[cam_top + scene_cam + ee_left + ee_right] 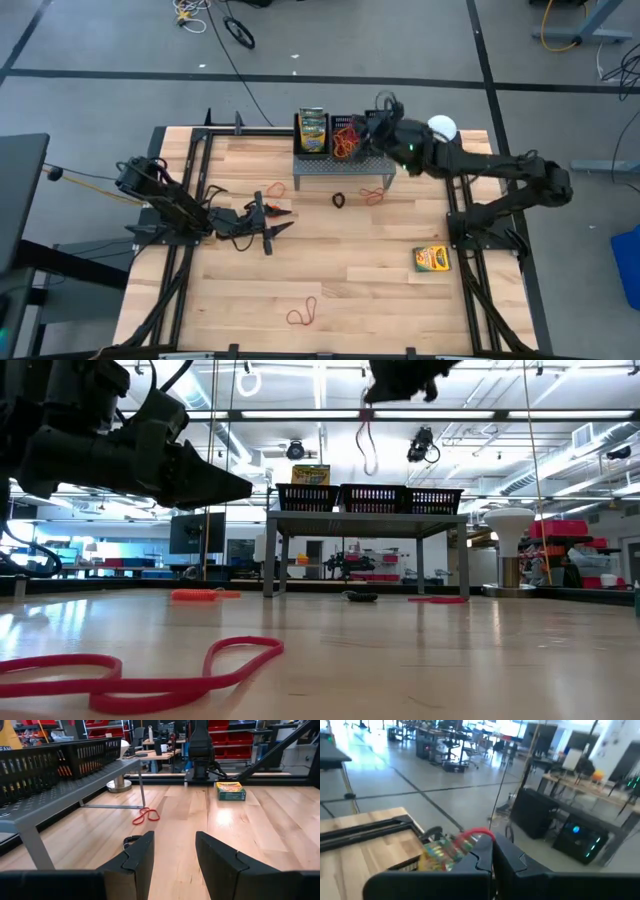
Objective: Sort rubber bands into baskets
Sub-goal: Put the red rubber band into the middle black basket on the shelf
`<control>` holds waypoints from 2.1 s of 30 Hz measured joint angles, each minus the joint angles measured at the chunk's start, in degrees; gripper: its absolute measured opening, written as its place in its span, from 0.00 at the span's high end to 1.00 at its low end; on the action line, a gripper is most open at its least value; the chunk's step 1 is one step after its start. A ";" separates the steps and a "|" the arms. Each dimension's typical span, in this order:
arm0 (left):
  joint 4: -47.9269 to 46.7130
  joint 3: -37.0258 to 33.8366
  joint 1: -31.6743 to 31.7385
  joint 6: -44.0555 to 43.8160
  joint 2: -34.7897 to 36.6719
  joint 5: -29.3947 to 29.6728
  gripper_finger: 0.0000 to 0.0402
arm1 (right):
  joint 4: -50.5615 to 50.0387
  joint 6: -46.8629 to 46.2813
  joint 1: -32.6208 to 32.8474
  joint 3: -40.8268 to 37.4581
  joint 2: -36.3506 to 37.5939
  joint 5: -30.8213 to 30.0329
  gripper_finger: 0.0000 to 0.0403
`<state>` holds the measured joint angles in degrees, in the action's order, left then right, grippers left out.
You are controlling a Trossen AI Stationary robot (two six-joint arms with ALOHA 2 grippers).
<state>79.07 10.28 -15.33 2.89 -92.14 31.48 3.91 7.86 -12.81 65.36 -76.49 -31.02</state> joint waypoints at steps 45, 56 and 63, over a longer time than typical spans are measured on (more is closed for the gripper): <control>-1.51 0.04 0.04 -4.58 -0.07 -0.45 0.62 | -30.05 -33.00 -17.72 10.48 -11.85 23.83 0.26; -1.50 0.04 0.04 -4.60 -0.07 -0.45 0.62 | -30.18 -24.14 -18.19 12.04 -11.24 28.00 0.28; -1.68 0.04 0.04 -4.60 -0.07 -0.43 0.62 | -31.17 -13.03 -5.82 9.56 -9.93 20.87 0.59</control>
<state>77.39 10.33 -15.29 -1.72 -92.20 31.05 -27.25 -5.17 -18.63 74.92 -86.41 -10.15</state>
